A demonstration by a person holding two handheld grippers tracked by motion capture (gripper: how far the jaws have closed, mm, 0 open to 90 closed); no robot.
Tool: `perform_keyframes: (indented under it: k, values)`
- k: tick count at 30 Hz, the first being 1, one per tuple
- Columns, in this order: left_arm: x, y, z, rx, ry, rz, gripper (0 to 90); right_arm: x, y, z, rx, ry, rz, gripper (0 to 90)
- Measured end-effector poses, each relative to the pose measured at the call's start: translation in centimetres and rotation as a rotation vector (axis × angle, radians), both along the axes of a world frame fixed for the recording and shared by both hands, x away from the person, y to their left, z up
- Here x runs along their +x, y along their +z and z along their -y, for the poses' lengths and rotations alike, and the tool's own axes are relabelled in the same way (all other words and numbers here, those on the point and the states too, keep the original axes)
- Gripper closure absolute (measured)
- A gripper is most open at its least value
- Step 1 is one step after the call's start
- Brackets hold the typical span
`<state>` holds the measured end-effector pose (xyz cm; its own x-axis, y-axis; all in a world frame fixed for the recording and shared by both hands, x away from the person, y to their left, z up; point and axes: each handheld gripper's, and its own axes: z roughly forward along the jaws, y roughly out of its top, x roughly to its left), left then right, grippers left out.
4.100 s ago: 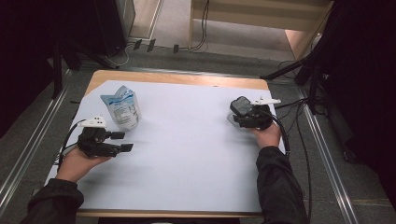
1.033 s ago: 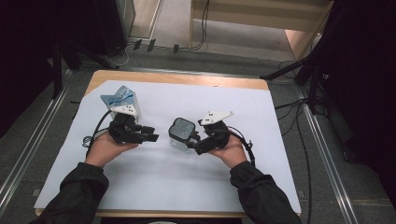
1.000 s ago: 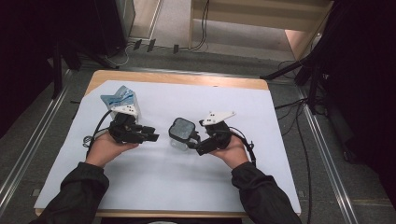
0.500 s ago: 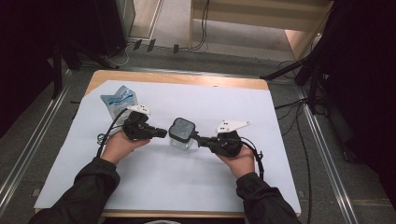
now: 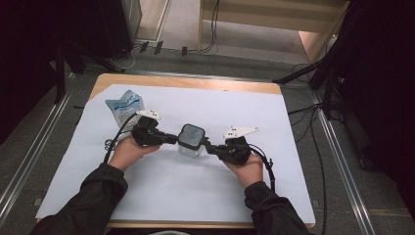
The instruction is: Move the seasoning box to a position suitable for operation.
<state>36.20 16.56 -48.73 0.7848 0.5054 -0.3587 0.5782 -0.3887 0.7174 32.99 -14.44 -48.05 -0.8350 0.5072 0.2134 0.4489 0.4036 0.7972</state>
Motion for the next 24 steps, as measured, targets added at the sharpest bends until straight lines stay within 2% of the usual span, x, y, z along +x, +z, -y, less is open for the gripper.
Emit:
perform_keyframes:
  k: [7, 12, 16, 19, 20, 21, 22, 23, 24]
  values:
    - [-0.5, 0.0, 0.7, -0.004, -0.023, -0.004, 86.0, 0.6, -0.2, 0.4, -0.012, -0.015, 0.003, 90.0]
    - [-0.9, -0.1, 1.2, -0.015, -0.063, 0.004, 86.1, 1.0, -0.3, 0.7, -0.019, -0.033, 0.017, 90.0]
    - [-1.0, -0.1, 1.2, -0.002, -0.047, 0.006, 83.8, 1.3, -0.4, 0.7, -0.003, -0.029, -0.007, 90.0]
    - [-1.1, 0.2, 0.7, -0.006, -0.048, 0.014, 72.7, 1.2, -0.2, 0.9, -0.006, -0.026, -0.005, 90.0]
    - [-1.3, 0.4, 0.5, 0.006, -0.057, 0.033, 62.8, 1.1, 0.1, 1.1, 0.002, -0.031, -0.009, 90.0]
    - [-1.3, 0.4, 0.5, 0.006, -0.057, 0.033, 57.2, 1.1, 0.1, 1.1, 0.002, -0.031, -0.009, 90.0]
    - [-1.3, 0.5, 0.3, 0.009, -0.068, 0.051, 57.2, 1.1, 0.2, 1.2, 0.003, -0.034, -0.006, 90.0]
    - [-1.4, 0.5, 0.2, 0.007, -0.087, 0.065, 46.6, 1.2, 0.4, 1.6, 0.011, -0.036, -0.016, 90.0]
    - [-1.5, 0.6, 0.2, 0.01, -0.086, 0.083, 42.3, 1.2, 0.5, 1.7, 0.012, -0.047, -0.022, 90.0]
